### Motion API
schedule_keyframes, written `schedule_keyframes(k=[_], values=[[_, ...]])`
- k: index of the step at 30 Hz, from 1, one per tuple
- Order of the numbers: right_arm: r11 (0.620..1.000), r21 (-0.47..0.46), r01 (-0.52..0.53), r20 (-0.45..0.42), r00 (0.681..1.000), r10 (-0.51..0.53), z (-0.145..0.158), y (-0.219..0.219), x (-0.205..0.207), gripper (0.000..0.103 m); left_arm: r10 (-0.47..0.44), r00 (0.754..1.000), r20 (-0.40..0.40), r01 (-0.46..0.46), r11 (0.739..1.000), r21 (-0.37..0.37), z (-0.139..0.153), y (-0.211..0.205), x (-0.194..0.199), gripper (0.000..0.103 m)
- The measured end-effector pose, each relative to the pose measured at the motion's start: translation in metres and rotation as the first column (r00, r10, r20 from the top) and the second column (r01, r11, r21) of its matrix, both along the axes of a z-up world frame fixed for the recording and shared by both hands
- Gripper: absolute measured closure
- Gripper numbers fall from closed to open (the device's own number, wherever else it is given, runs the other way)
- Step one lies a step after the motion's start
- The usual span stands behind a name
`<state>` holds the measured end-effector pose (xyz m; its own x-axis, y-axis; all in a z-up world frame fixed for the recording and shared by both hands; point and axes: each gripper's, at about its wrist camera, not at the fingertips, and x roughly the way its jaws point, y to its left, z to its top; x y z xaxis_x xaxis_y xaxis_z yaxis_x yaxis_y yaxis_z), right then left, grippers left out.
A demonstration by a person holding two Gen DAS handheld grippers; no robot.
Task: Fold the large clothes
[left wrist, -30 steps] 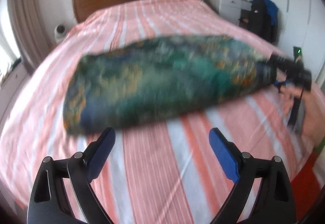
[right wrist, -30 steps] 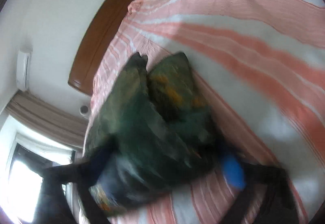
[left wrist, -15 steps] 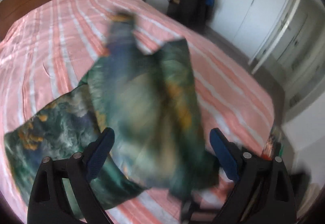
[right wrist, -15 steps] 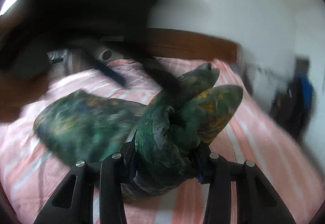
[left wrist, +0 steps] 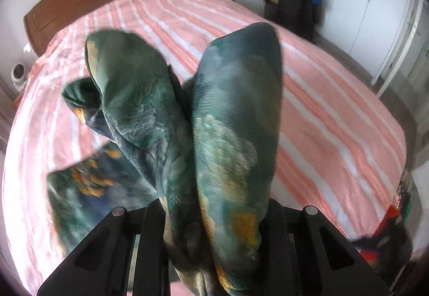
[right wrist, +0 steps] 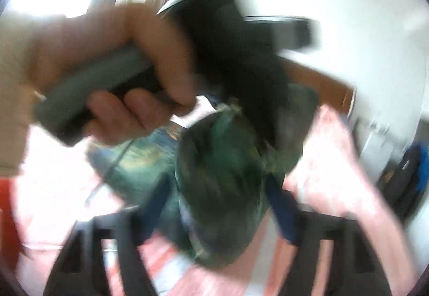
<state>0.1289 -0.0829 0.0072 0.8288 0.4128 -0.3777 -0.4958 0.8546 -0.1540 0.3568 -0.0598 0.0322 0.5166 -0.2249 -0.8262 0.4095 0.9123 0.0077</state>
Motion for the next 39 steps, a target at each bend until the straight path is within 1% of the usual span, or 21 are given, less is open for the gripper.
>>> schedule_keyframes(k=[2,5,7,10,13,15,18,20,21,22,23,24,27,30,32,33,34,35,36,37,39], values=[[0.994,0.104,-0.018,-0.013,1.000,0.020,0.007,-0.020,-0.017,0.008,0.037,0.999,0.011,-0.036,0.998,-0.052,0.012,0.041,0.010,0.079],[0.990,0.140,0.009,-0.029,1.000,-0.005,-0.003,-0.038,-0.041,0.006,0.074,0.997,0.016,-0.073,0.996,-0.057,0.011,0.101,0.023,0.079],[0.991,0.129,0.026,-0.061,0.998,-0.018,-0.017,-0.042,-0.047,0.006,0.093,0.996,0.001,-0.093,0.995,-0.034,-0.004,0.138,0.029,0.078],[0.993,0.108,0.048,-0.158,0.987,-0.031,-0.046,-0.044,-0.046,0.006,0.150,0.988,-0.044,-0.152,0.987,-0.049,-0.040,0.192,0.026,0.078],[0.995,0.092,0.044,-0.250,0.968,-0.019,-0.070,-0.039,-0.038,0.007,0.226,0.970,-0.087,-0.236,0.962,-0.135,-0.076,0.241,0.009,0.077],[0.997,0.077,0.028,-0.264,0.965,-0.007,-0.075,-0.041,-0.038,0.007,0.280,0.952,-0.122,-0.300,0.931,-0.207,-0.103,0.268,-0.004,0.075],[0.997,0.069,0.020,-0.278,0.961,0.000,-0.072,-0.034,-0.022,0.007,0.332,0.930,-0.158,-0.367,0.866,-0.339,-0.131,0.299,-0.016,0.068],[0.995,0.103,-0.005,-0.307,0.951,0.036,-0.060,-0.020,0.004,0.007,0.354,0.918,-0.180,-0.397,0.810,-0.431,-0.138,0.315,-0.019,0.048],[0.993,0.119,-0.009,-0.307,0.951,0.046,-0.055,-0.012,0.017,0.007,0.363,0.913,-0.186,-0.407,0.787,-0.464,-0.139,0.320,-0.022,0.042],[0.990,0.143,-0.013,-0.299,0.953,0.056,-0.043,-0.003,0.037,0.007,0.379,0.906,-0.188,-0.422,0.766,-0.485,-0.139,0.326,-0.029,0.032],[0.987,0.163,-0.015,-0.285,0.957,0.061,-0.031,0.004,0.053,0.007,0.402,0.898,-0.178,-0.434,0.750,-0.499,-0.135,0.330,-0.038,0.027],[0.985,0.171,-0.018,-0.277,0.959,0.066,-0.015,0.018,0.080,0.007,0.415,0.894,-0.167,-0.438,0.739,-0.511,-0.132,0.333,-0.046,0.026],[0.989,0.138,-0.042,-0.307,0.948,0.083,0.002,0.065,0.143,0.007,0.461,0.877,-0.135,-0.458,0.721,-0.520,-0.128,0.343,-0.074,0.024],[0.995,0.085,-0.057,-0.375,0.923,0.085,-0.015,0.115,0.197,0.007,0.540,0.838,-0.085,-0.507,0.710,-0.488,-0.127,0.354,-0.109,0.019],[0.990,-0.032,-0.136,-0.498,0.861,0.102,-0.054,0.157,0.217,0.005,0.598,0.800,-0.059,-0.553,0.694,-0.461,-0.130,0.357,-0.134,0.019],[0.985,-0.096,-0.146,-0.494,0.866,0.080,-0.064,0.168,0.215,0.004,0.625,0.779,-0.048,-0.573,0.679,-0.459,-0.127,0.360,-0.152,0.019],[0.973,-0.172,-0.155,-0.466,0.883,0.058,-0.066,0.178,0.212,0.004,0.659,0.751,-0.036,-0.598,0.655,-0.462,-0.130,0.363,-0.164,0.019],[0.969,-0.193,-0.155,-0.459,0.887,0.051,-0.062,0.180,0.211,0.004,0.698,0.716,-0.027,-0.628,0.628,-0.460,-0.134,0.365,-0.176,0.018],[0.969,-0.199,-0.149,-0.463,0.885,0.041,-0.052,0.177,0.212,0.006,0.723,0.691,-0.020,-0.650,0.609,-0.455,-0.138,0.367,-0.181,0.018],[0.976,-0.178,-0.124,-0.453,0.891,0.031,-0.033,0.171,0.213,0.008,0.760,0.650,-0.004,-0.678,0.578,-0.454,-0.146,0.370,-0.192,0.018],[0.988,-0.136,-0.067,-0.373,0.928,0.012,-0.002,0.164,0.212,0.008,0.792,0.610,0.009,-0.696,0.542,-0.471,-0.156,0.378,-0.199,0.018]])
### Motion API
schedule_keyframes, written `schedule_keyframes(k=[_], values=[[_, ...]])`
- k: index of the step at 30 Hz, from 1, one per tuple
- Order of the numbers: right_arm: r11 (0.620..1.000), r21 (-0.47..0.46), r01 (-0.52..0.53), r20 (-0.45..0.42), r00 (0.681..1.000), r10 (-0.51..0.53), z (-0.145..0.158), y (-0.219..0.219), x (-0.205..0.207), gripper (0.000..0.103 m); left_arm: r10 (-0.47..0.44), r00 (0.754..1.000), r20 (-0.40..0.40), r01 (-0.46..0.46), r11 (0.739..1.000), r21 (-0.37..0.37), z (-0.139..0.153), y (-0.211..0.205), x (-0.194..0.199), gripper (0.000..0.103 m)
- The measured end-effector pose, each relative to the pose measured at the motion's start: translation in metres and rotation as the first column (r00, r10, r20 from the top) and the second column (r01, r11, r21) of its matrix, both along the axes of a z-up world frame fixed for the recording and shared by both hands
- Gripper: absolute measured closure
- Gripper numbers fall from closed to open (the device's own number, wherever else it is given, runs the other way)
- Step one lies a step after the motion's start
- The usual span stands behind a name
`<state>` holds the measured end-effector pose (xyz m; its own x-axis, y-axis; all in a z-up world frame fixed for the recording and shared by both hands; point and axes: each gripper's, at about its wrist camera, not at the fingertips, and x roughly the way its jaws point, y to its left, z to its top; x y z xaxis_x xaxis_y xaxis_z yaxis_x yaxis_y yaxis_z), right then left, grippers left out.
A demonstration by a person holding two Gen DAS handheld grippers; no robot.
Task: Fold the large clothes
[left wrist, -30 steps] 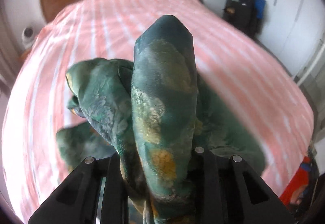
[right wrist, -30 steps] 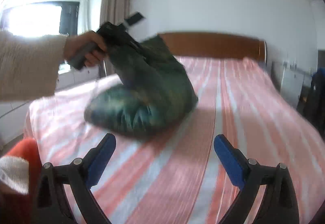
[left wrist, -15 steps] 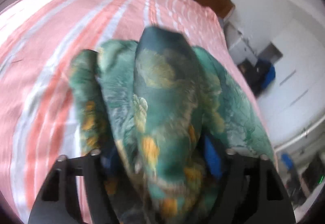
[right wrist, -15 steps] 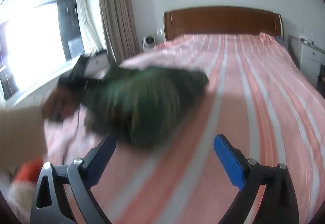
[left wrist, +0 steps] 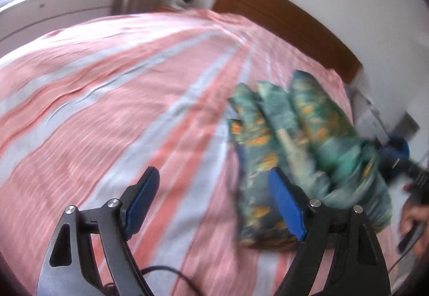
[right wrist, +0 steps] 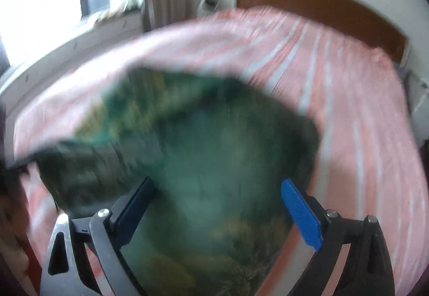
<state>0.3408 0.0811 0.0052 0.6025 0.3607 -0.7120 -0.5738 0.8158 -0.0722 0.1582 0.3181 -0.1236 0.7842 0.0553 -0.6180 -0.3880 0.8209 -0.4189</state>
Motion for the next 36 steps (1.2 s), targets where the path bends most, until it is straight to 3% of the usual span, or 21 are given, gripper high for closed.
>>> schedule_keyframes(k=[2,5,7,10,12,14,17,22,29,36], values=[[0.999,0.041,0.027,0.065,0.997,-0.030,0.020,0.002,0.004,0.008,0.041,0.999,0.022,-0.041,0.999,0.005,-0.008,-0.001,-0.008,0.018],[0.992,0.096,0.079,0.064,0.994,-0.086,0.020,0.025,0.030,0.008,0.064,0.997,0.032,-0.066,0.997,0.047,-0.020,-0.001,-0.016,0.018],[0.982,0.147,0.119,-0.015,0.993,-0.118,-0.002,0.046,0.055,0.008,0.069,0.997,0.015,-0.070,0.995,0.071,-0.030,0.000,-0.008,0.018],[0.982,0.133,0.136,-0.162,0.980,-0.114,-0.056,0.093,0.082,0.004,0.079,0.997,0.005,-0.080,0.996,0.048,-0.036,0.008,-0.008,0.018],[0.994,0.035,0.102,-0.094,0.991,-0.098,-0.087,0.128,0.074,0.003,0.096,0.995,0.005,-0.096,0.995,0.031,-0.038,0.015,-0.009,0.018],[0.997,-0.015,0.073,-0.007,0.997,-0.073,-0.098,0.146,0.058,0.003,0.107,0.994,-0.009,-0.107,0.994,0.008,-0.041,0.024,-0.007,0.018],[0.998,-0.009,0.065,0.058,0.996,-0.064,-0.107,0.145,0.050,0.003,0.106,0.994,-0.025,-0.106,0.994,0.000,-0.045,0.030,0.000,0.018],[0.998,0.040,0.054,0.054,0.997,-0.056,-0.108,0.135,0.046,0.003,0.096,0.994,-0.048,-0.094,0.995,0.036,-0.039,0.024,0.005,0.016],[0.998,-0.016,0.061,0.127,0.990,-0.059,-0.111,0.143,0.033,0.003,0.091,0.991,-0.101,-0.084,0.994,0.069,-0.042,0.021,0.015,0.013],[0.995,-0.005,0.100,0.082,0.992,-0.100,-0.087,0.132,0.036,0.003,0.085,0.988,-0.128,-0.071,0.991,0.111,-0.044,0.017,0.020,0.013]])
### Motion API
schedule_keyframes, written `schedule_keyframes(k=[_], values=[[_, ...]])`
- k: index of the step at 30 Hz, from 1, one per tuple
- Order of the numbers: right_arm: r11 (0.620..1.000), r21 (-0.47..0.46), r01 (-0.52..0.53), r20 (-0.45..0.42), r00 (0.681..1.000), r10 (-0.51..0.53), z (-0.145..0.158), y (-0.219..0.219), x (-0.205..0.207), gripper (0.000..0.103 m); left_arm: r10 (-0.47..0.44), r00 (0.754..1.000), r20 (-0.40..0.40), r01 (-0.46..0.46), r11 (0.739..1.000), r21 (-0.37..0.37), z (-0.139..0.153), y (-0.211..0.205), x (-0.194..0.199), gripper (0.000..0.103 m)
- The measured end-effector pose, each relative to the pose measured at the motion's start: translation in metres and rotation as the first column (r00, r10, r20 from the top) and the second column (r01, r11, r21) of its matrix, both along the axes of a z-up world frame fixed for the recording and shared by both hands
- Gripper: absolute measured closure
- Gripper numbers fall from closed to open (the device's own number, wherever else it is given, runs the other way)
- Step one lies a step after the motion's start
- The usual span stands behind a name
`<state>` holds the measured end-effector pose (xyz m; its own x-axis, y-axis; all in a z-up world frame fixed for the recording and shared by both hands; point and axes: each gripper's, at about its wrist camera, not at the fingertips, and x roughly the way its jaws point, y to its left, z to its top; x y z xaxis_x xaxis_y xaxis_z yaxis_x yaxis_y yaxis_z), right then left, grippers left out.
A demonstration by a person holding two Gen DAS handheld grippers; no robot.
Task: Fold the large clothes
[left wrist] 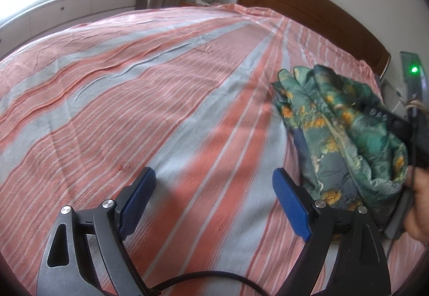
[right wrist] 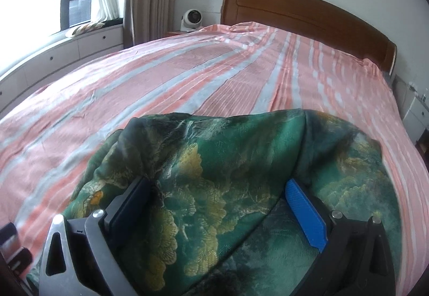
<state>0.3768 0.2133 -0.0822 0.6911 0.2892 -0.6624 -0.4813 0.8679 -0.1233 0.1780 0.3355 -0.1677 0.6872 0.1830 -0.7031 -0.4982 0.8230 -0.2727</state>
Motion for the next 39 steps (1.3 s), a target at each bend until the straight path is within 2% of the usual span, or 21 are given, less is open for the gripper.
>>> schedule_keyframes(k=[3,12,15,19,21,23,25,27,30,31,32,33,34,36,37,39], values=[[1.000,-0.004,0.022,0.011,1.000,-0.022,0.020,-0.006,-0.004,0.003,0.004,1.000,-0.004,-0.004,1.000,-0.007,-0.001,0.001,0.000,0.013],[0.996,0.087,0.010,0.196,0.980,-0.027,0.113,-0.044,-0.060,0.003,0.008,1.000,-0.010,-0.008,1.000,0.002,-0.003,-0.001,0.000,0.013],[0.991,0.136,-0.006,0.198,0.980,-0.021,0.131,-0.066,-0.085,0.003,-0.001,1.000,0.002,0.001,1.000,-0.009,-0.003,-0.001,-0.002,0.011],[0.976,0.215,-0.029,0.140,0.990,-0.001,0.130,-0.122,-0.135,0.003,-0.034,0.999,0.043,0.036,0.998,-0.052,-0.004,-0.002,-0.007,0.009],[0.977,0.213,-0.019,0.103,0.995,-0.003,0.114,-0.156,-0.162,0.003,-0.061,0.996,0.061,0.064,0.996,-0.062,-0.001,-0.005,-0.011,0.009],[0.980,0.201,0.017,0.041,0.999,-0.025,0.091,-0.190,-0.179,0.003,-0.125,0.987,0.098,0.132,0.988,-0.079,0.012,-0.011,-0.013,0.009],[0.979,0.187,0.080,-0.050,0.996,-0.072,0.063,-0.226,-0.194,0.003,-0.196,0.964,0.179,0.222,0.965,-0.140,0.034,-0.013,-0.010,0.009],[0.973,0.181,0.141,-0.124,0.985,-0.120,0.043,-0.254,-0.204,0.003,-0.283,0.921,0.269,0.345,0.912,-0.221,0.062,-0.012,0.003,0.009],[0.952,0.202,0.232,-0.218,0.958,-0.187,0.019,-0.289,-0.213,0.003,-0.405,0.849,0.339,0.510,0.795,-0.329,0.097,-0.016,0.043,0.006],[0.943,0.217,0.251,-0.234,0.952,-0.200,0.015,-0.295,-0.214,0.003,-0.479,0.817,0.320,0.573,0.732,-0.368,0.101,-0.024,0.065,0.006],[0.939,0.226,0.258,-0.237,0.950,-0.204,0.014,-0.298,-0.214,0.003,-0.531,0.798,0.284,0.602,0.707,-0.371,0.101,-0.031,0.078,0.006],[0.935,0.237,0.263,-0.238,0.949,-0.206,0.015,-0.299,-0.213,0.003,-0.580,0.782,0.228,0.622,0.698,-0.355,0.098,-0.039,0.089,0.006],[0.929,0.260,0.263,-0.235,0.950,-0.204,0.018,-0.298,-0.210,0.003,-0.630,0.769,0.108,0.629,0.715,-0.305,0.088,-0.051,0.102,0.006],[0.916,0.305,0.260,-0.235,0.953,-0.192,0.023,-0.297,-0.206,0.003,-0.628,0.773,-0.087,0.600,0.769,-0.221,0.062,-0.058,0.112,0.002],[0.908,0.332,0.256,-0.240,0.954,-0.181,0.027,-0.295,-0.203,0.003,-0.615,0.778,-0.133,0.582,0.784,-0.218,0.049,-0.056,0.115,0.000],[0.894,0.374,0.246,-0.254,0.954,-0.156,0.033,-0.290,-0.195,0.003,-0.601,0.787,-0.141,0.555,0.789,-0.263,0.032,-0.048,0.117,0.000]])
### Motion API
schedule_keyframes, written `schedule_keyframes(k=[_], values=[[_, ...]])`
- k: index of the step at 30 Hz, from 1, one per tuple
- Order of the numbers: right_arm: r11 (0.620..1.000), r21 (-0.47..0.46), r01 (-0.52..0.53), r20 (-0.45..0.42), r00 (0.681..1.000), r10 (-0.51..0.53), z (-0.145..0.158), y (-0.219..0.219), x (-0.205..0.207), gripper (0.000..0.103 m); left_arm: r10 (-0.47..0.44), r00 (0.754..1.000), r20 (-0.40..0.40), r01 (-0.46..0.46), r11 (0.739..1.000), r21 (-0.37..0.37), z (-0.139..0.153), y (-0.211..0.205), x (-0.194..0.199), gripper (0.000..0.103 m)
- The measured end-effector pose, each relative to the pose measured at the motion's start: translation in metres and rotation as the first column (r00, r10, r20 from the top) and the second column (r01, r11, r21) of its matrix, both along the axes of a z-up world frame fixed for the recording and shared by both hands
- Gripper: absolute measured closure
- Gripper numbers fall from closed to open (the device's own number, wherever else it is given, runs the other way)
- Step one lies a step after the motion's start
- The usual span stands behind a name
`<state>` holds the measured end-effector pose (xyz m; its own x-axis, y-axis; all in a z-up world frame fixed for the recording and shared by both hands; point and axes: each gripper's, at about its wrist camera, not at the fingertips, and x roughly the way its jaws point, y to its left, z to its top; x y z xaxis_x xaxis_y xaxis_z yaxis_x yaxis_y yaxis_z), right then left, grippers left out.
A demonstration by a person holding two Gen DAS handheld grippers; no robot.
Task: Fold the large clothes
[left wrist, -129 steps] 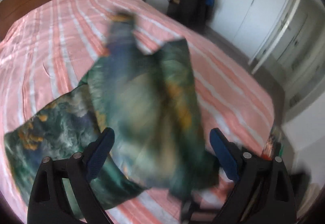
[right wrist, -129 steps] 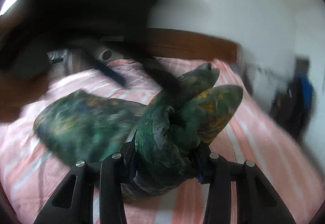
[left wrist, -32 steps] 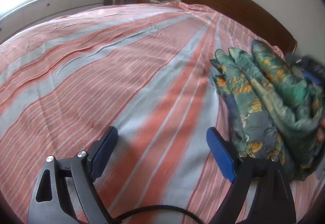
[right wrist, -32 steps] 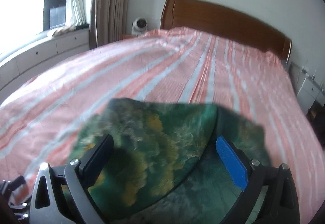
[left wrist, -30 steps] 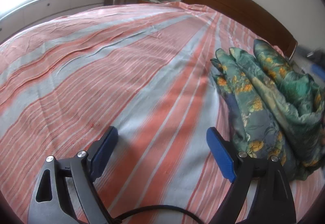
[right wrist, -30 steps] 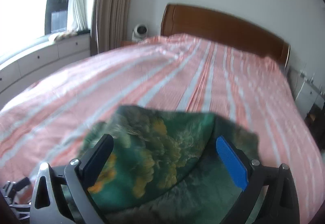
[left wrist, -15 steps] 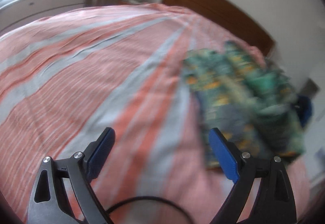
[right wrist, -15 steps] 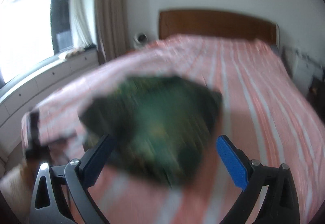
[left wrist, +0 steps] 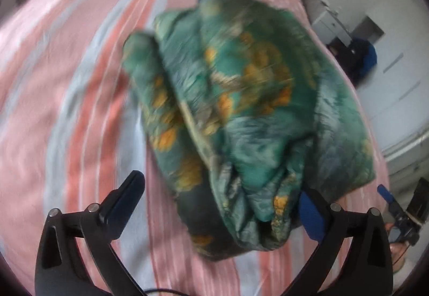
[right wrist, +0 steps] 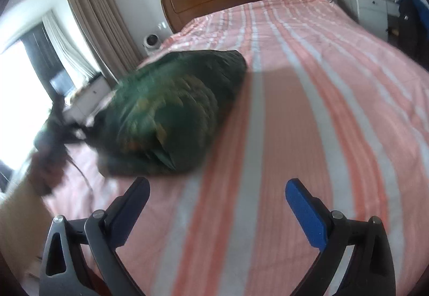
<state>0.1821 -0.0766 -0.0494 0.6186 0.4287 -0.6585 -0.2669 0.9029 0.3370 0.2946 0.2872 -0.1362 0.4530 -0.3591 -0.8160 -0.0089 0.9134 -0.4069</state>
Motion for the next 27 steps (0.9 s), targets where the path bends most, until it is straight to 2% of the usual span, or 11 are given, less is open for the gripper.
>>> schedule_keyframes(k=[2,5,8,13,14,15,16,18,20,22,27], values=[[0.999,0.046,-0.019,-0.024,1.000,0.020,0.002,0.004,0.017,0.003,0.020,1.000,-0.011,-0.020,1.000,-0.007,-0.010,0.001,0.002,0.000],[0.985,0.154,-0.082,-0.122,0.987,0.101,-0.008,0.010,0.062,0.002,-0.004,1.000,-0.018,0.005,0.998,0.062,-0.017,-0.016,0.007,0.000],[0.949,0.294,-0.113,-0.252,0.948,0.191,-0.035,0.018,0.118,0.002,-0.022,0.999,-0.036,0.025,0.997,0.073,-0.021,-0.025,0.016,0.000],[0.850,0.523,-0.066,-0.387,0.870,0.306,-0.083,0.046,0.180,0.004,-0.003,0.996,-0.091,0.002,1.000,-0.010,-0.030,-0.024,0.025,0.000],[0.868,0.489,-0.081,-0.380,0.877,0.296,-0.080,0.053,0.183,0.006,0.007,0.997,-0.079,-0.006,1.000,0.012,-0.025,-0.029,0.022,0.014],[0.904,0.402,-0.145,-0.336,0.895,0.293,-0.068,0.066,0.182,0.012,-0.001,0.999,-0.041,0.002,1.000,0.026,-0.014,-0.038,0.017,0.035],[0.933,0.288,-0.217,-0.287,0.910,0.300,-0.053,0.079,0.177,0.019,0.007,1.000,0.008,-0.008,0.995,0.098,-0.001,-0.047,0.010,0.042],[0.949,0.080,-0.303,-0.189,0.931,0.313,-0.031,0.100,0.161,0.027,0.007,0.998,0.062,-0.018,0.981,0.191,0.016,-0.068,0.003,0.054],[0.926,-0.117,-0.358,-0.071,0.934,0.351,-0.008,0.120,0.136,0.033,0.017,0.993,0.117,-0.041,0.978,0.203,0.032,-0.081,-0.007,0.056],[0.902,-0.232,-0.363,0.038,0.924,0.382,0.011,0.131,0.113,0.034,0.016,0.984,0.175,-0.051,0.979,0.198,0.052,-0.092,-0.013,0.056],[0.910,-0.271,-0.315,0.184,0.911,0.369,0.052,0.121,0.112,0.034,-0.010,0.958,0.286,-0.062,0.969,0.239,0.099,-0.114,0.013,0.056]])
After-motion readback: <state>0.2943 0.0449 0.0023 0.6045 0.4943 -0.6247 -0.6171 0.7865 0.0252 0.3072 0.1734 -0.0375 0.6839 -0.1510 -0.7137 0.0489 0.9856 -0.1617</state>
